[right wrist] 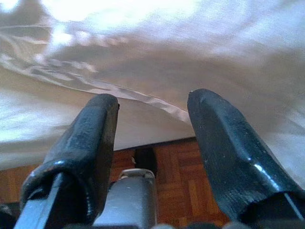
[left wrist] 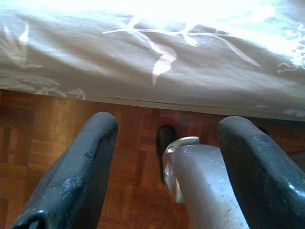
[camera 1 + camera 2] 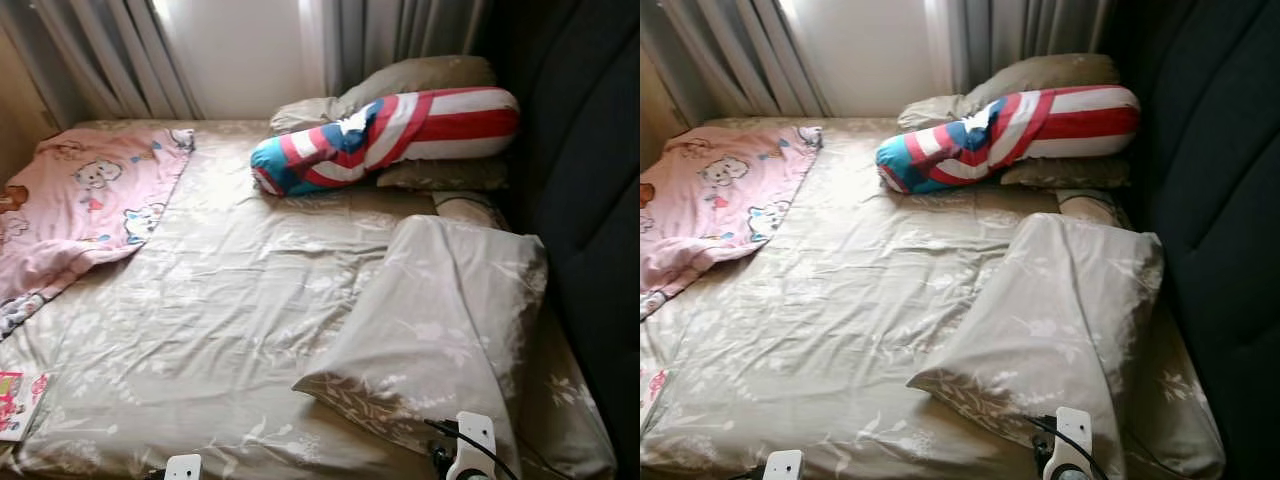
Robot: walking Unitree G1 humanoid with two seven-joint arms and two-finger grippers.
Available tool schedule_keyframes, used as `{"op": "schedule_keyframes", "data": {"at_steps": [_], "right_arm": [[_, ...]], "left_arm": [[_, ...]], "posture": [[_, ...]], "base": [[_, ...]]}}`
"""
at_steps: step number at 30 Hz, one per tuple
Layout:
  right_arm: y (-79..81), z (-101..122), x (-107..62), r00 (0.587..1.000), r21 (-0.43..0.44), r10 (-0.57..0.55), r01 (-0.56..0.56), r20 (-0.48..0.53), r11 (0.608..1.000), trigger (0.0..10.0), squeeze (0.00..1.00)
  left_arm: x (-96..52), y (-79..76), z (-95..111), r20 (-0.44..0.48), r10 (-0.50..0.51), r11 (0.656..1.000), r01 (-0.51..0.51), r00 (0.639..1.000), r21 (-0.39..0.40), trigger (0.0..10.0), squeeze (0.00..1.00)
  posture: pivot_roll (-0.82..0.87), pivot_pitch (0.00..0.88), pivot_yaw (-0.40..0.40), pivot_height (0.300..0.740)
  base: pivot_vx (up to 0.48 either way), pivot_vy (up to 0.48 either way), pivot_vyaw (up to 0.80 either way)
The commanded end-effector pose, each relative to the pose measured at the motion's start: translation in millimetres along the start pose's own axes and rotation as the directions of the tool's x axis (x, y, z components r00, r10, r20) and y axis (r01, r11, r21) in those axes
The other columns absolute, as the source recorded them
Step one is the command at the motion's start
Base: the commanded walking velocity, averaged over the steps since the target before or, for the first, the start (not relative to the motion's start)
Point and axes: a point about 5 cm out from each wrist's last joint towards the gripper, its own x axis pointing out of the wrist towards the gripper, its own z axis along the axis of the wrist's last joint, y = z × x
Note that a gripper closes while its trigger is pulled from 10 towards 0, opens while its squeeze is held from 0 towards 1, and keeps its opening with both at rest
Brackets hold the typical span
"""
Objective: Clean up the room
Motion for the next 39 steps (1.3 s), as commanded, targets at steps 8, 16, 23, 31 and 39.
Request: {"op": "schedule_keyframes", "data": {"at_steps": [8, 16, 23, 31, 39], "right_arm": [[0.8, -1.7, -0.3, 1.000, 0.007, 0.001, -0.001, -0.004, 1.000, 10.0, 0.00], [1.0, -0.7, -0.4, 1.000, 0.011, 0.005, -0.005, 0.010, 1.000, 10.0, 0.00], [0.7, 1.1, -1.3, 0.998, 0.075, -0.012, 0.008, 0.056, 0.997, 10.0, 0.00], [2.0, 2.1, -1.8, 0.997, 0.080, 0.013, -0.020, 0.081, 0.997, 10.0, 0.00], [2.6, 0.0, -2.7, 0.996, 0.128, 0.012, -0.024, 0.091, 0.992, 10.0, 0.00]], "left_arm": [[-0.9, 1.2, -3.1, -0.011, 0.004, 1.000, -0.004, 1.000, 0.001, 10.0, 0.00], [-1.0, 1.2, -3.2, -0.008, 0.004, 1.000, -0.004, 1.000, -0.010, 10.0, 0.00], [-1.2, 0.6, -1.7, 0.010, -0.009, 1.000, 0.009, 1.000, -0.003, 10.0, 0.00], [-1.7, 0.2, 1.2, 0.049, -0.023, 1.000, 0.023, 0.999, -0.002, 10.0, 0.00], [-2.3, 0.2, 0.3, 0.052, -0.040, 0.999, 0.040, 0.998, 0.003, 10.0, 0.00]], "posture": [[-0.04, 0.076, 0.014, 0.740], [-0.04, 0.081, 0.013, 0.740], [-0.04, 0.086, 0.013, 0.740], [-0.03, 0.093, 0.012, 0.740], [-0.03, 0.101, 0.015, 0.740]], "base": [[0.000, -0.448, 0.00], [0.000, -0.167, 0.00], [0.000, 0.000, 0.00], [0.000, 0.000, 0.00], [0.000, 0.111, 0.00]]}}
